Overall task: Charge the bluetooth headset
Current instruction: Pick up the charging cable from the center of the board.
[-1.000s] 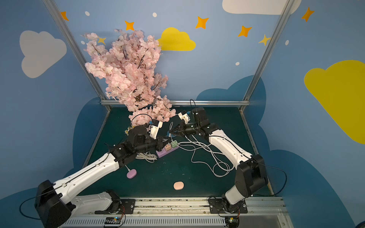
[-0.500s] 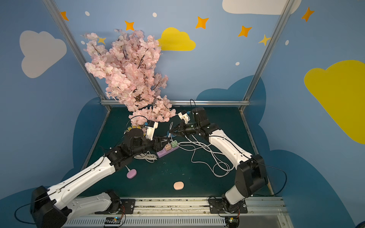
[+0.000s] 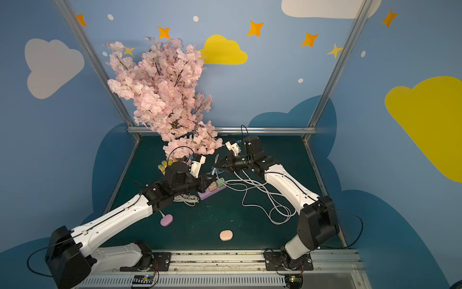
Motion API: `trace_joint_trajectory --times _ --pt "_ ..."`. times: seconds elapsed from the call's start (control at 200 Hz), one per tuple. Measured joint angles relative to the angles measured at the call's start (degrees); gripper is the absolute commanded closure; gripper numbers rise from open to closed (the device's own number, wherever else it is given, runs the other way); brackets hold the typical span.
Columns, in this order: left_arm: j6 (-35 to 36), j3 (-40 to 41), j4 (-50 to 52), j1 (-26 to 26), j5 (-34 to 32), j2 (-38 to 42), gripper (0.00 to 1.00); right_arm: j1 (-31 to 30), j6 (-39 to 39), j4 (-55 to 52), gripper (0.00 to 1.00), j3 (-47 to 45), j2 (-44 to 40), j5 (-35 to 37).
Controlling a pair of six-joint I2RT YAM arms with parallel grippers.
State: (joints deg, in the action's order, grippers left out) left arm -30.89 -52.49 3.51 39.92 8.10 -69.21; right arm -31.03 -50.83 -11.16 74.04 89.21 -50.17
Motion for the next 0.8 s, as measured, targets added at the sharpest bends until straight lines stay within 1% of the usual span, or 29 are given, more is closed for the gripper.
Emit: trace_joint_trajectory --times 0.1,0.125,0.19,0.24,0.335,0.36,0.426,0.546,0.681,0.741,0.796 --pt "0.0 -0.02 -0.2 -0.02 -0.02 0.0 0.96 0.0 -0.17 0.31 1.0 0.0 0.0 -0.02" --pt "0.0 -0.02 -0.2 -0.04 -0.02 0.02 0.94 0.0 -0.2 0.33 1.0 0.0 0.0 -0.02" --pt "-0.04 -0.11 -0.17 -0.09 -0.02 0.11 0.83 0.0 -0.31 0.44 1.0 0.0 0.0 -0.02" --pt "-0.04 -0.22 -0.11 -0.17 -0.04 0.2 0.81 0.0 -0.39 0.55 1.0 0.0 0.0 -0.04" --pt "-0.31 -0.42 -0.11 -0.44 0.0 0.33 0.81 0.04 -0.42 0.87 1.0 0.0 0.0 -0.04" --pt "-0.33 -0.46 -0.13 -0.5 0.0 0.33 0.83 0.04 -0.42 0.94 1.0 0.0 0.0 -0.04" --pt "-0.37 -0.57 -0.11 -0.66 0.04 0.33 0.89 0.07 -0.42 1.09 1.0 0.0 0.0 -0.02" --pt "-0.61 -0.66 -0.11 -0.81 0.28 0.33 0.93 0.13 -0.42 1.14 1.0 0.0 0.0 -0.02" --pt "-0.68 -0.66 -0.11 -1.03 0.72 0.55 0.92 0.13 -0.42 1.16 1.0 0.0 0.0 0.02" --pt "-0.79 -0.66 -0.09 -1.29 0.98 0.83 0.88 0.13 -0.42 1.25 1.0 0.0 0.0 0.02" --pt "-1.07 -0.66 -0.02 -1.64 1.16 1.09 0.82 0.13 -0.42 1.36 1.0 -0.02 0.0 0.04"
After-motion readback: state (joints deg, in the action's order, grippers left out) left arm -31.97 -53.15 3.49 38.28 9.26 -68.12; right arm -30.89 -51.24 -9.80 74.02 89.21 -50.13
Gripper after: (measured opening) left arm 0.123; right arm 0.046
